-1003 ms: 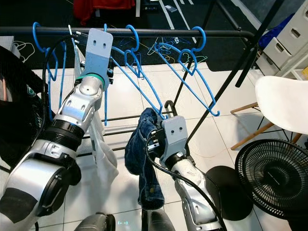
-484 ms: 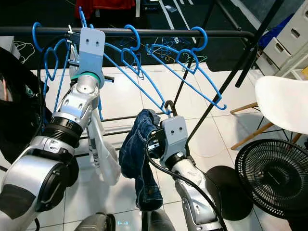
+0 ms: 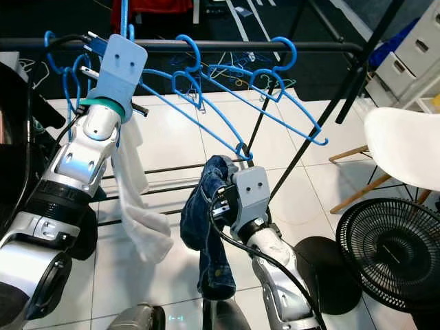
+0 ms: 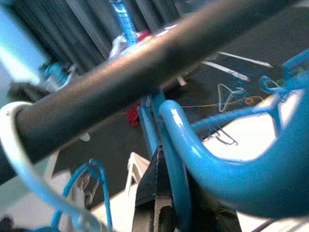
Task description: Hang hanger
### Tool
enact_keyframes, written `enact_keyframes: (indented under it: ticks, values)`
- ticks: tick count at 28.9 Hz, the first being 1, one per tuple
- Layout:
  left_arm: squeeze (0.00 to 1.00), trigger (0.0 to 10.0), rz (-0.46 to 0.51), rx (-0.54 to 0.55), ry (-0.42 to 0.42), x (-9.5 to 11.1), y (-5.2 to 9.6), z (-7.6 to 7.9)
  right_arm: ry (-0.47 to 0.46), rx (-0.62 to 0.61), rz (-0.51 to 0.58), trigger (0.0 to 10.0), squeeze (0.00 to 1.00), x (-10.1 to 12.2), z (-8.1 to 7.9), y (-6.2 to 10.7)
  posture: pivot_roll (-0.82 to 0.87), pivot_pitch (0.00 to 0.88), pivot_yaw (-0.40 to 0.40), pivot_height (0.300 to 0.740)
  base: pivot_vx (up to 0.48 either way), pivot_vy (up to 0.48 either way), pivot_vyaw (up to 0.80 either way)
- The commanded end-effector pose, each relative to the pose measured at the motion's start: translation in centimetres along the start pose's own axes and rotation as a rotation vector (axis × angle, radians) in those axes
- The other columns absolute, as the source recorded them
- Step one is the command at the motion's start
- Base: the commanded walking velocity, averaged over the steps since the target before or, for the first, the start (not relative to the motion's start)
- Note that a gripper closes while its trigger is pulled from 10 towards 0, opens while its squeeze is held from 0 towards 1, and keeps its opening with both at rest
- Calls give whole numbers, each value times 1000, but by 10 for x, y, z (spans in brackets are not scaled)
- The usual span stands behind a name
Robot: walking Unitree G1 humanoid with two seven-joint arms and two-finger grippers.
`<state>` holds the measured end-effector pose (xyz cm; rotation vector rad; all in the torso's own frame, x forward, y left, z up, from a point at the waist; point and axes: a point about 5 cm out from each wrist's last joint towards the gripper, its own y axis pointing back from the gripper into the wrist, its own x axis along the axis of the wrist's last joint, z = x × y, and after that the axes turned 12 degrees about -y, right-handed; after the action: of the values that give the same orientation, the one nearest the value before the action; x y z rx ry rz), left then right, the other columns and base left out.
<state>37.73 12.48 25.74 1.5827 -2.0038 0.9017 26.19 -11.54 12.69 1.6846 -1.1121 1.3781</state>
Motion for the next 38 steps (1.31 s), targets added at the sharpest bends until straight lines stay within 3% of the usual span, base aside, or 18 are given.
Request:
enact_keyframes:
  ticks: [1, 2, 4, 7, 8, 13, 15, 16, 17, 21, 23, 24, 25, 26, 27, 29, 31, 38]
  values:
    - [0, 10000, 115, -120, -10, 14, 9, -2, 4, 4, 20, 0, 0, 3, 1, 2, -32, 104, 1, 733, 0, 0, 0]
    - [0, 10000, 160, -258, -24, 11, 21, -2, 4, 5, 20, 0, 0, 3, 1, 1, -31, 102, 3, 733, 0, 0, 0]
    - [0, 10000, 162, -401, -4, 3, 35, 4, 4, 6, 21, 0, 0, 3, 1, 1, -33, 104, 8, 733, 0, 0, 0]
    - [0, 10000, 137, -417, 21, -2, 38, 8, 4, 6, 21, 0, 0, 3, 1, 1, -33, 104, 8, 733, 0, 0, 0]
    - [0, 10000, 111, -432, 94, -4, 43, 12, 4, 5, 21, 0, 0, 3, 1, 2, -34, 107, 9, 733, 0, 0, 0]
    - [0, 10000, 77, -460, 189, -5, 53, 18, 3, 3, 20, 0, 0, 3, 1, 3, -34, 107, 9, 733, 0, 0, 0]
    - [0, 10000, -25, -437, 348, -13, 64, 26, 3, 8, 17, 0, 0, 2, 0, 4, -28, 114, 5, 733, 0, 0, 0]
    - [0, 10000, -25, -437, 348, -13, 64, 26, 3, 8, 17, 0, 0, 2, 0, 4, -28, 114, 5, 733, 0, 0, 0]
    - [0, 10000, -59, -427, 404, -16, 68, 27, 4, 10, 15, 0, 0, 2, 0, 4, -28, 114, 5, 733, 0, 0, 0]
    - [0, 10000, -82, -437, 432, -29, 81, 28, 19, 17, 13, 0, 0, 4, 2, 3, -30, 121, 10, 733, 0, 0, 0]
    - [0, 10000, -82, -437, 432, -29, 81, 28, 19, 17, 13, 0, 0, 4, 2, 3, -30, 121, 10, 733, 0, 0, 0]
    - [0, 10000, -70, -460, 425, -33, 88, 29, 27, 20, 11, 0, 0, 5, 3, 2, -30, 121, 10, 733, 0, 0, 0]
    - [0, 10000, -44, -535, 425, -37, 104, 38, 49, 33, 7, 0, 0, 8, 6, 1, -29, 128, 8, 733, 0, 0, 0]
    - [0, 10000, -44, -535, 425, -37, 104, 38, 49, 33, 7, 0, 0, 8, 6, 1, -29, 128, 8, 733, 0, 0, 0]
    - [0, 10000, -25, -590, 430, -38, 116, 45, 63, 41, 3, 0, 0, 10, 8, 1, -29, 128, 8, 733, 0, 0, 0]
    - [0, 10000, 13, -691, 485, -33, 140, 59, 94, 17, -18, 0, 0, 12, 18, -4, -30, 128, 3, 733, 0, 0, 0]
    - [0, 10000, 40, -739, 547, -28, 154, 64, 102, -37, -53, 0, 0, 10, 29, -8, -29, 127, 2, 733, 0, 0, 0]
    - [0, 10000, 15, -732, 549, -33, 156, 65, 92, -74, -71, 0, 0, 7, 38, -12, -18, 126, -2, 733, 0, 0, 0]
